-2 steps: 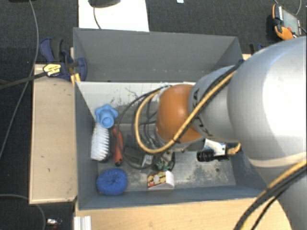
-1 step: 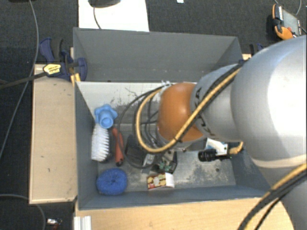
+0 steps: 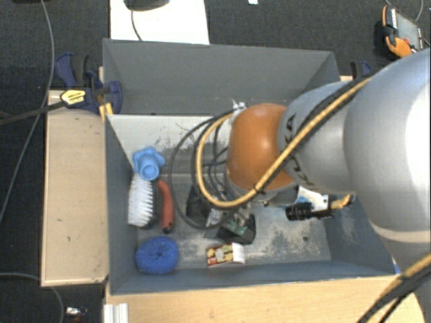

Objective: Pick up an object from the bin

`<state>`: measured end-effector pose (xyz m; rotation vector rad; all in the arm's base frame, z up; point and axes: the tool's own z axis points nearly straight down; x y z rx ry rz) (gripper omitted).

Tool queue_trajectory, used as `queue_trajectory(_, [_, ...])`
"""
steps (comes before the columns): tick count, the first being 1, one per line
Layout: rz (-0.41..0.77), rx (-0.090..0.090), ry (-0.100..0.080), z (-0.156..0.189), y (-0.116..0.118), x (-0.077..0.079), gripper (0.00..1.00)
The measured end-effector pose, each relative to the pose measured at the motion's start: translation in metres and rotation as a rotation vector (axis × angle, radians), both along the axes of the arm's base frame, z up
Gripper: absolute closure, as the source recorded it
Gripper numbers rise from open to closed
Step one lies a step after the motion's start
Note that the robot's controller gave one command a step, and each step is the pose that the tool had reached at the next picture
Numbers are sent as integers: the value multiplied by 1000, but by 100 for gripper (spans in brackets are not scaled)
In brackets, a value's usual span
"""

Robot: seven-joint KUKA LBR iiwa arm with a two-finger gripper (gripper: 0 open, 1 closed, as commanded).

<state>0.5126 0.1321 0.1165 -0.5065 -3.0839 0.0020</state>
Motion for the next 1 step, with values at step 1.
queue_trajectory(1, [3,3,-8,32,1,2,100])
